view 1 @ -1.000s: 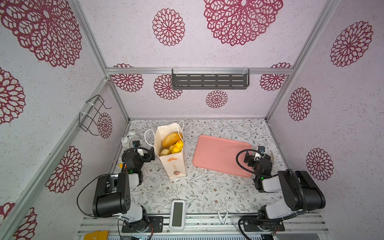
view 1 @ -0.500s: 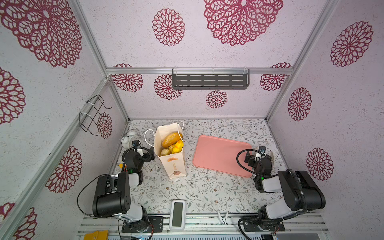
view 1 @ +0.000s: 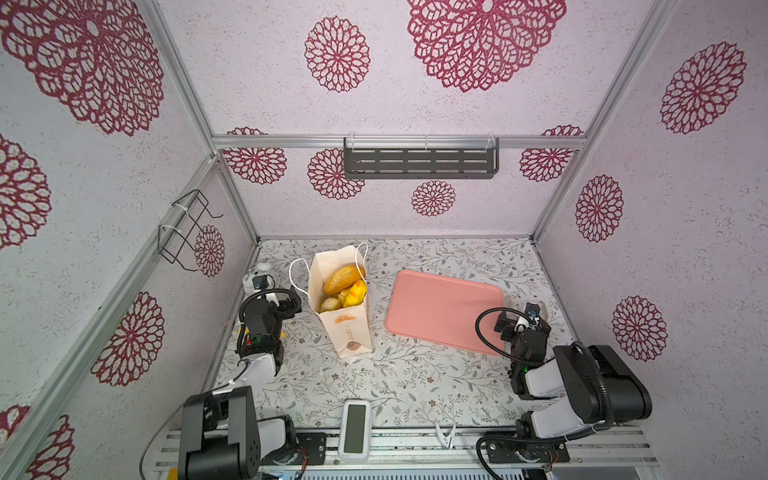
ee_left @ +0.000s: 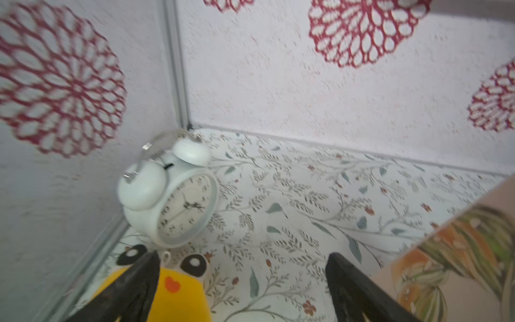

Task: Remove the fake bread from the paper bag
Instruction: 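Raise both arms from rest, left toward the paper bag, right toward the tongs, then lower the right gripper over the silver tongs and close on their handles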

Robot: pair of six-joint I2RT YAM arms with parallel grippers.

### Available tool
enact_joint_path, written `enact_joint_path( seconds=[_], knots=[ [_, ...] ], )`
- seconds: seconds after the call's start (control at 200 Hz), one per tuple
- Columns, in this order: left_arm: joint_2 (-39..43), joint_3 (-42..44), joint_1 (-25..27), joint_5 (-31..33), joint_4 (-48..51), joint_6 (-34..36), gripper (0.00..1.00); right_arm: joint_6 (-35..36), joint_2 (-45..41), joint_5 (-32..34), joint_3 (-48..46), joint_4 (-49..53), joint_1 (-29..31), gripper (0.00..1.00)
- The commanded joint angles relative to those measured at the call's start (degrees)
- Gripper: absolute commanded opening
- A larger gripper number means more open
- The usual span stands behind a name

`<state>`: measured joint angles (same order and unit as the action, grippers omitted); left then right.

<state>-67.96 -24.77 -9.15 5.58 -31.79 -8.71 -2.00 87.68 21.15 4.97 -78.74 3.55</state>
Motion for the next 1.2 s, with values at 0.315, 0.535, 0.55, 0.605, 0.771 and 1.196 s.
enact_joint_path(
  seconds=[0.315, 0.535, 0.55, 0.605, 0.771, 1.196],
  knots=[
    [27.87, -8.43, -3.06, 25.73, 37.35, -21.05, 0.97, -8.55, -24.43, 13.70, 5.22, 14.98, 3.60, 0.99],
    [38.58, -14.07, -3.66, 19.49, 60.47, -28.67, 0.97, -28.87, -38.43, 2.11, 21.74, 59.25, -0.84, 0.99],
    [39.32, -14.22, -3.65, 18.49, 61.39, -28.88, 0.97, -29.08, -38.46, 0.89, 23.34, 62.09, -1.09, 0.99],
    [42.01, -14.63, -3.61, 14.63, 64.06, -29.58, 0.97, -30.08, -38.15, -2.52, 28.74, 72.38, -1.83, 0.99],
    [47.29, -16.68, -3.52, 4.82, 70.09, -30.26, 0.97, -33.67, -33.36, -8.80, 41.67, 98.92, -5.55, 0.99],
    [44.34, -20.82, -1.40, -9.09, 73.98, -24.74, 0.97, -17.11, -16.70, -25.72, 47.11, 118.70, -26.19, 0.99]
  ],
)
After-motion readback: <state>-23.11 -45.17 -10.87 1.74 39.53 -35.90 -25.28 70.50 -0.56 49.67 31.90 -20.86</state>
